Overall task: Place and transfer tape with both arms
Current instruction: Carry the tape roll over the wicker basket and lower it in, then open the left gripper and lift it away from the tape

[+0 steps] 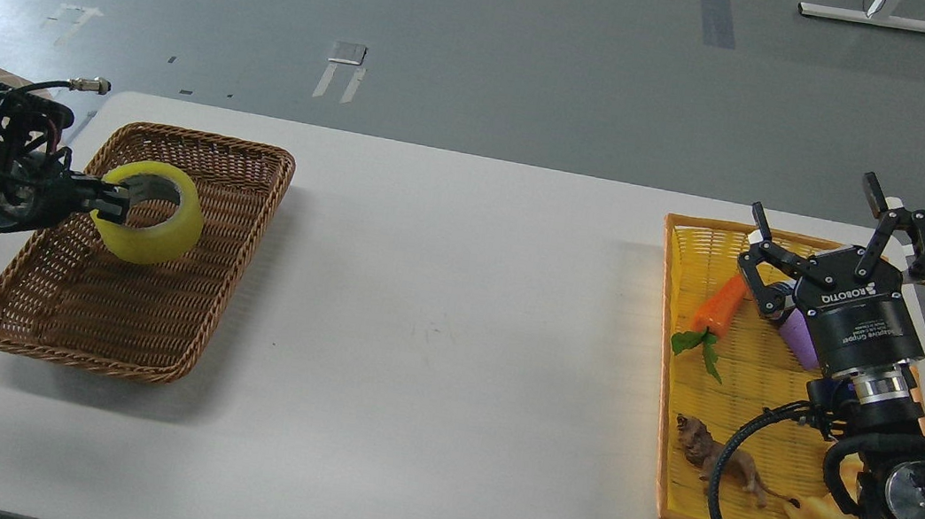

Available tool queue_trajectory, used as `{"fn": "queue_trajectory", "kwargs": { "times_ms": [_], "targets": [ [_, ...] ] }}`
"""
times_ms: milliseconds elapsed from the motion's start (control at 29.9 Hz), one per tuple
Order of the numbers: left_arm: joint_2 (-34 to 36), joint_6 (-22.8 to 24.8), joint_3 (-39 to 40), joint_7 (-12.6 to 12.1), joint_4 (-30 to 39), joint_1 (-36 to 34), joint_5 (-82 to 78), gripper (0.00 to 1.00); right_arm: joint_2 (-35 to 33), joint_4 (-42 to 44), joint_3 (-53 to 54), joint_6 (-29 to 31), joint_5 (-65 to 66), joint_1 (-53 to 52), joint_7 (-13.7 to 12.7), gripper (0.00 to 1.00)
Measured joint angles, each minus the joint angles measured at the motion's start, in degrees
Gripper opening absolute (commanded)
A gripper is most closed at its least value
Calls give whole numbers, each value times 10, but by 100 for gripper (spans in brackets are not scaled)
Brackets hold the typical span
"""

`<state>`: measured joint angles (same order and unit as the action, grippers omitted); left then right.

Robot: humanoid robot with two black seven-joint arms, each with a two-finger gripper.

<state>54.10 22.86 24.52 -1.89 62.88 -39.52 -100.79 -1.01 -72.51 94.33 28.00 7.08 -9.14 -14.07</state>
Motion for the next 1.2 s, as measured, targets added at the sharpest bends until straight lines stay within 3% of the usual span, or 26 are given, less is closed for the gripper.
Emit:
{"fn": "queue_trajectory", "kwargs": {
  "times_ms": [668,769,802,902,1003,1203],
  "targets": [
    [-14,-26,0,-1,-18,42,37,0,0,0,0,0,0,1,0,99],
    [-15,-26,0,-1,-18,42,40,30,0,0,0,0,0,1,0,99],
    [-15,-26,0,-1,-18,42,43,49,0,0,0,0,0,1,0,99],
    [-15,-26,0,-1,-18,42,57,71,-1,1,0,0,0,1,0,99],
    [-15,-26,0,-1,-18,42,63,80,-1,1,0,0,0,1,0,99],
    [-12,-26,2,0,-15,41,65,84,-1,1,1,0,0,1,0,99]
  ]
}}
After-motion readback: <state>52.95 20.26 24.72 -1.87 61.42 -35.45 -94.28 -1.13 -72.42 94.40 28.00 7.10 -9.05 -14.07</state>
